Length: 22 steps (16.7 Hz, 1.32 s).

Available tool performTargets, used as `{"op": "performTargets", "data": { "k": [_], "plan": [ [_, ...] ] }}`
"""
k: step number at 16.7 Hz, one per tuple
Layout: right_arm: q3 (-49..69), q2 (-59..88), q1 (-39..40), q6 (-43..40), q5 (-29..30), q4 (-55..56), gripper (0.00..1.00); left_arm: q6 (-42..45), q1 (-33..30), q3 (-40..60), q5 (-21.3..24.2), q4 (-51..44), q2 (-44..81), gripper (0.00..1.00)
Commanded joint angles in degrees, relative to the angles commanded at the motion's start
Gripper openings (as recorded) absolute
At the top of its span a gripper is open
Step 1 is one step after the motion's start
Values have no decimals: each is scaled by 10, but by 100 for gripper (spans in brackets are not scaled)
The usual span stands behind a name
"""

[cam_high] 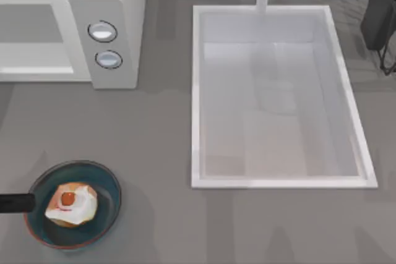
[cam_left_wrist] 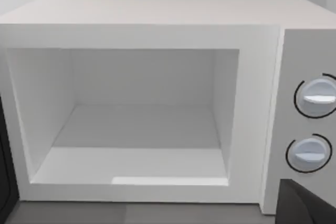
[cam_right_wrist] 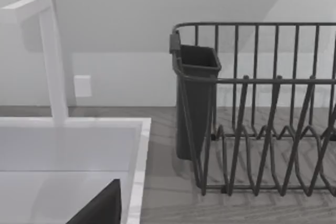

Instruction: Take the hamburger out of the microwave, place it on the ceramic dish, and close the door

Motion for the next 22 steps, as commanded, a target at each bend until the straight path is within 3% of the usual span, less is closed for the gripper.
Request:
{"op": "performTargets", "data": {
  "k": [2, 7, 16, 19, 22],
  "plan": [
    [0, 0, 0, 0, 0, 0, 100, 0, -20, 3, -20, -10, -7, 0],
    [0, 0, 0, 0, 0, 0, 100, 0, -19, 3, -19, -8, -3, 0],
    [0, 0, 0, 0, 0, 0, 100, 2, 54, 58, 54, 56, 116, 0],
    [0, 0, 0, 0, 0, 0, 100, 2, 50, 56, 51, 56, 116, 0],
    [0, 0, 0, 0, 0, 0, 100, 3, 8, 56, 8, 92, 152, 0]
  ]
}}
